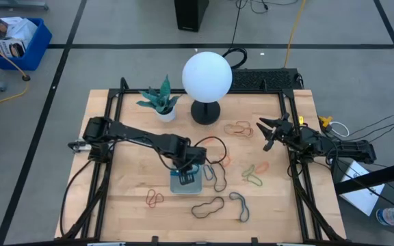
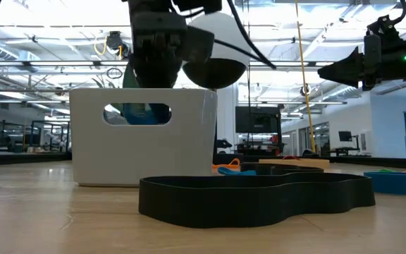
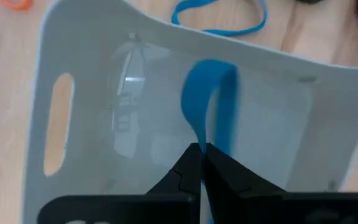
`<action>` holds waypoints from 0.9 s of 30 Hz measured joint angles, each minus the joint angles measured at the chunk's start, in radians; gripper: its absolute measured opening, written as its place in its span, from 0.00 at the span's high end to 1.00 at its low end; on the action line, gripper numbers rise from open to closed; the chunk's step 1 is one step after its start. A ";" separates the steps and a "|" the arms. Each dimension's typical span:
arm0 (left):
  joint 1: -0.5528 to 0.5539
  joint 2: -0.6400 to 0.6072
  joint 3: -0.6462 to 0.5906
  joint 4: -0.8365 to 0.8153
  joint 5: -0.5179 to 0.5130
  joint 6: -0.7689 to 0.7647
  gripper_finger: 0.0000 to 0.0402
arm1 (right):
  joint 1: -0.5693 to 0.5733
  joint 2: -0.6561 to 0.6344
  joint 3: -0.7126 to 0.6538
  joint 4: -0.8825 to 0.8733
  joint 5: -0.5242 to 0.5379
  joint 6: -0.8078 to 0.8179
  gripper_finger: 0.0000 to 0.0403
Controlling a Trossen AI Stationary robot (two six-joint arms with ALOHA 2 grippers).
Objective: Pick and place rubber bands into bin
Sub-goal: Put the top large blue rubber band into the gray bin
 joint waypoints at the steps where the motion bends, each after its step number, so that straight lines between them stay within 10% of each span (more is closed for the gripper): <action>1: 0.002 0.010 0.000 0.001 -0.001 0.006 0.97 | 0.000 0.000 0.000 0.000 0.000 0.000 0.72; 27: 0.006 0.058 0.000 0.018 -0.005 0.011 0.87 | 0.000 0.000 0.000 0.000 0.000 0.000 0.72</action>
